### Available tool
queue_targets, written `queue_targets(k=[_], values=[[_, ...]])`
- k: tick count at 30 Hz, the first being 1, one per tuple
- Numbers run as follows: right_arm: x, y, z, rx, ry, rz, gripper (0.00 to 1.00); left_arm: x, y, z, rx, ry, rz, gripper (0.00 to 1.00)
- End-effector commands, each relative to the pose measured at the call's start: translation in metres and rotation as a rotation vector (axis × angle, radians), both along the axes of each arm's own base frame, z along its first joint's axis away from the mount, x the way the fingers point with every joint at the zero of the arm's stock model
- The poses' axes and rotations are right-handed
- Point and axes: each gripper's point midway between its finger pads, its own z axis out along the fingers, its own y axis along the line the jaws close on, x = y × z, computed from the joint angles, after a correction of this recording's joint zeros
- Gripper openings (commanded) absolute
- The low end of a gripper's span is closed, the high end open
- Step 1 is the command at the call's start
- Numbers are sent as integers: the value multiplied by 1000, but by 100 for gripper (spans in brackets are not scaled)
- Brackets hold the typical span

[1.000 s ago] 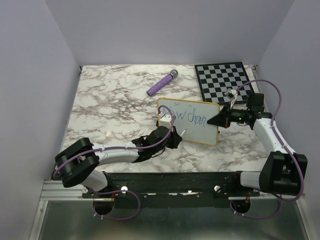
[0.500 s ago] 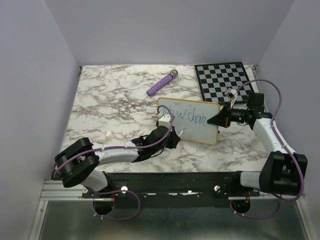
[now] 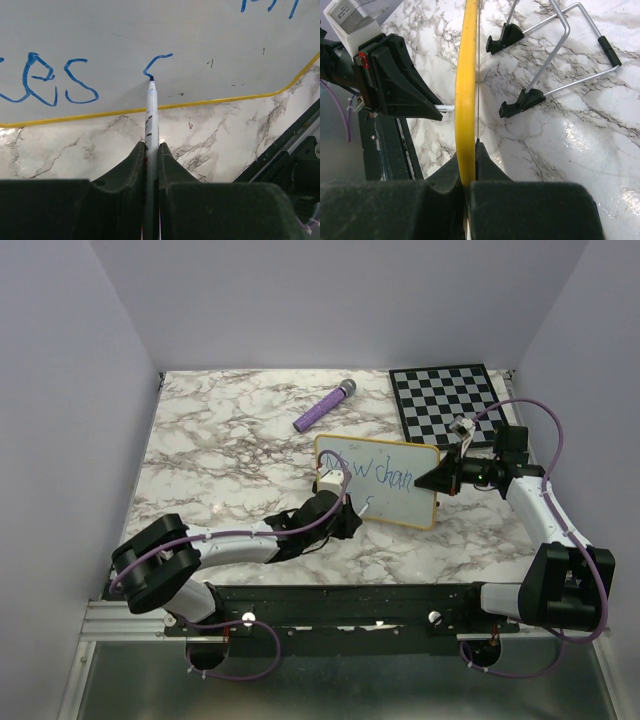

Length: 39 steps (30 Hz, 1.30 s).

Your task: Write a sentence on the whiteboard

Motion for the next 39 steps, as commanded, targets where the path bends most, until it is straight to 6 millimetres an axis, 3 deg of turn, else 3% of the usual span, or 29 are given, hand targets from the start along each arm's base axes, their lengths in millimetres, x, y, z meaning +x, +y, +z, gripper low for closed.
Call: queue_targets(k=[1, 6, 27, 39], values=[[-5, 4, 12, 41, -29, 32, 1, -2, -8, -2, 5, 30, -34, 0], [-5, 4, 12, 41, -29, 32, 1, -4, -13, -3, 0, 39, -56, 0], [-5, 4, 12, 41, -29, 32, 1, 14, -9, 36, -68, -41, 3, 0], [-4, 4, 11, 40, -27, 31, 1, 18, -11, 39, -88, -38, -9, 0]])
